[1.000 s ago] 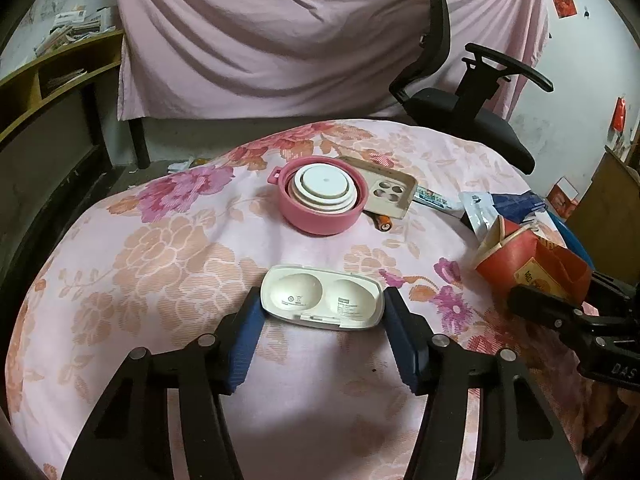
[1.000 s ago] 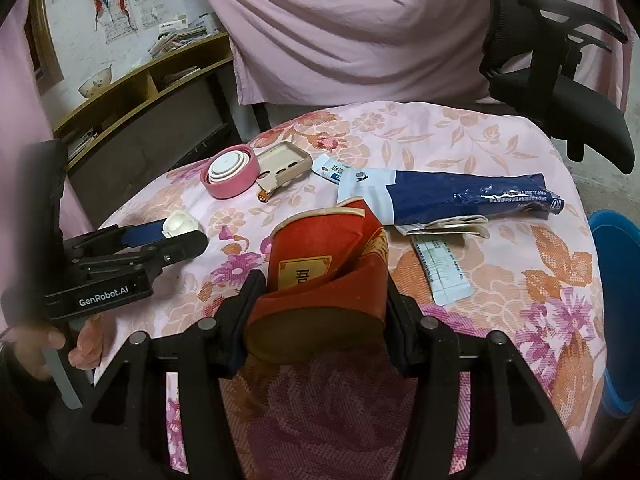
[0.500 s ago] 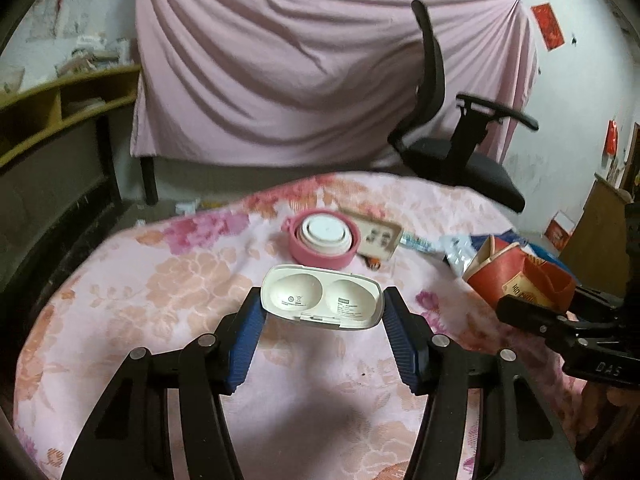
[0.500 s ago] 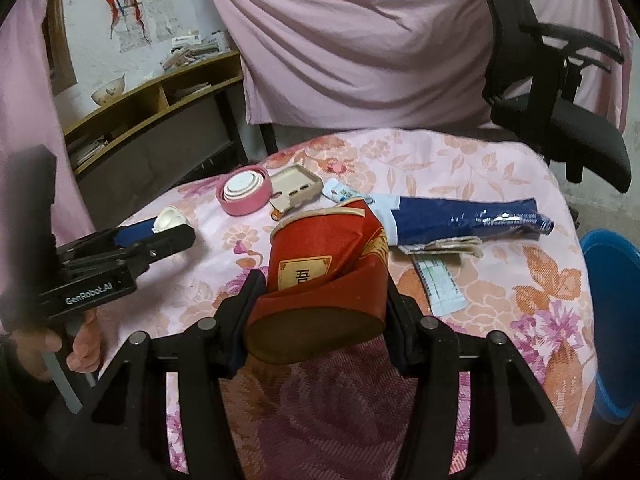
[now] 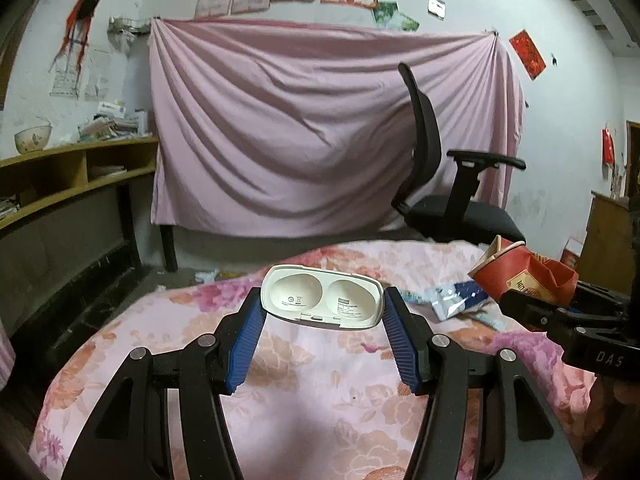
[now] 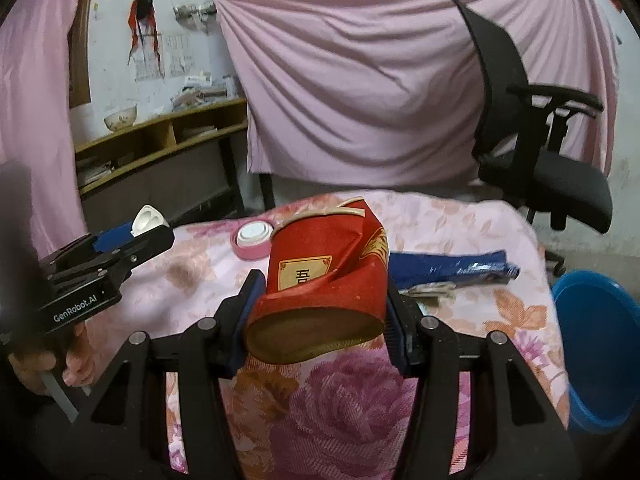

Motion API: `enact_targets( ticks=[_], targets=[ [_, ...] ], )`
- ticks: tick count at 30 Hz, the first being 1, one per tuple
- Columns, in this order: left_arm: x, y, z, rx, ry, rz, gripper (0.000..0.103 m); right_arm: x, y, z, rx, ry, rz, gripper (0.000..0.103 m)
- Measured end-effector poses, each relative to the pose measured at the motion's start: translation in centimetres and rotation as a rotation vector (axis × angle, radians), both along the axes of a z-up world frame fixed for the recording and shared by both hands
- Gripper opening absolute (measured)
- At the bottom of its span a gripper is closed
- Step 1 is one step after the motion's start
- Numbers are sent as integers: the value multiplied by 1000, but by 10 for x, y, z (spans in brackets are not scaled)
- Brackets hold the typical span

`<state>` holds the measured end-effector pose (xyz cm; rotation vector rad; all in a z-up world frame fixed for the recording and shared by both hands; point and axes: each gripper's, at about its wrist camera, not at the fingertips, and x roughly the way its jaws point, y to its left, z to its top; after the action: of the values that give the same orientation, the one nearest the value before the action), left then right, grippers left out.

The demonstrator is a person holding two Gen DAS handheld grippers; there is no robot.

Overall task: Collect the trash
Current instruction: 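Carry the red cup into the blue basin and open the right tool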

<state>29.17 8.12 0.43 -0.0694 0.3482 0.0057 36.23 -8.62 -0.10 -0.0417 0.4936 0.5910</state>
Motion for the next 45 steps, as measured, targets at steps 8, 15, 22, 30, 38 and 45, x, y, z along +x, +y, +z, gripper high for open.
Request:
enact_targets(
  ticks=[8,15,22,30,38,45],
  targets=[
    [-16,-12,27,-112,-138,-4,53,-18,-27,24,61,-171,-101,74],
    [-3,-53,57,-135,-183,-62,53,-26,-71,52,80,-305,-245,74],
    [25,-128,77,-95,-213,-199,53,-27,-129,66,95,-376,-424,74],
    [77,-219,73,-68,-77,-360,53,-18,-198,64,125,-325,-595,74],
    [135,-291,44,-1,205,-450,53,3,-249,41,162,-167,-734,74],
    [162,-319,18,0,351,-495,53,21,-274,29,214,-54,-756,74]
  ],
)
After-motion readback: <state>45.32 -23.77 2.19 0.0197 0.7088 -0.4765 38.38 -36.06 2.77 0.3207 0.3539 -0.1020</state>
